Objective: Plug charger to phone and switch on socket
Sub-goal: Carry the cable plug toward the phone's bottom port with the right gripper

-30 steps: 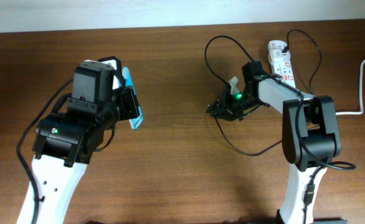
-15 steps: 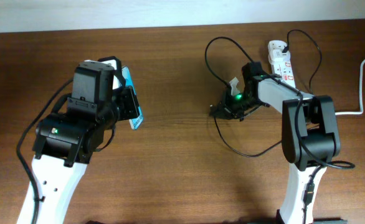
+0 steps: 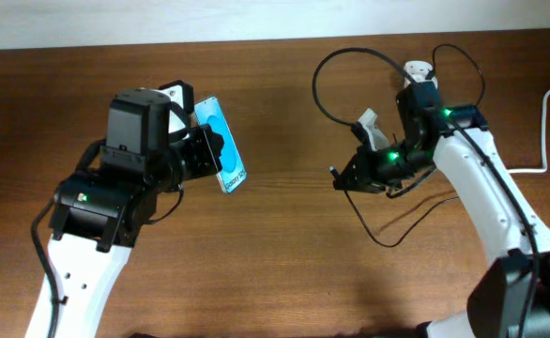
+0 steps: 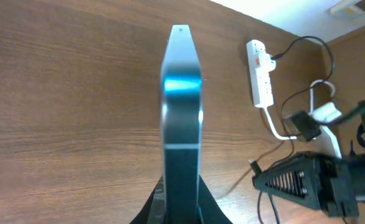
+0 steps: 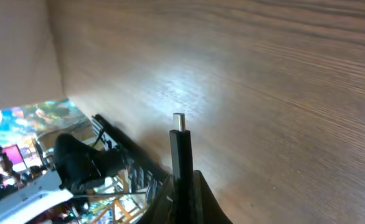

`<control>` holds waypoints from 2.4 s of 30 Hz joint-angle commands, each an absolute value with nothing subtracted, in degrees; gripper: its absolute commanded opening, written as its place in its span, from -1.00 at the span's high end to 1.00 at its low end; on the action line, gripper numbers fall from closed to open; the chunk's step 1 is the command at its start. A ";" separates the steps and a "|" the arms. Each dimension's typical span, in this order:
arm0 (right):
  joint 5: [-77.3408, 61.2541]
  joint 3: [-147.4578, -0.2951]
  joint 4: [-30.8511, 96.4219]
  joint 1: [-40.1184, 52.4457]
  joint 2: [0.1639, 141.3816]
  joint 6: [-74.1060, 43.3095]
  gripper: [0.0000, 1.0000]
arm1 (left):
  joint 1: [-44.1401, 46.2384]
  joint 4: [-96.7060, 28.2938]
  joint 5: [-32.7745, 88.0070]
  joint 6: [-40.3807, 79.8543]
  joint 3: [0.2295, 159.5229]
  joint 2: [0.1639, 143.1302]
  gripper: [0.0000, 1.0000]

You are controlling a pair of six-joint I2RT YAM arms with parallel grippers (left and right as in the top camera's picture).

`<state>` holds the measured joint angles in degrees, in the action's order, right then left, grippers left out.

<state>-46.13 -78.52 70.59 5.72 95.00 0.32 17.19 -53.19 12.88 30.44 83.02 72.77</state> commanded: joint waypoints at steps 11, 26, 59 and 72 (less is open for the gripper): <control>-74.43 -78.41 82.30 6.04 75.57 7.29 0.91 | 2.83 -41.45 38.87 45.87 83.55 72.31 1.00; -88.90 -78.32 72.23 19.64 92.27 16.25 0.91 | 2.83 -39.05 45.67 48.60 83.55 72.31 1.00; -88.95 -78.32 36.16 23.40 91.53 -27.97 0.91 | 3.42 -39.03 47.18 41.10 83.55 72.31 1.00; -88.88 -78.30 60.62 22.06 81.10 8.80 0.92 | 3.44 -36.91 47.18 49.12 83.55 72.31 1.00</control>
<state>-87.79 -78.04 62.57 22.15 79.18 2.42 3.31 -38.89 45.89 45.63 83.02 72.75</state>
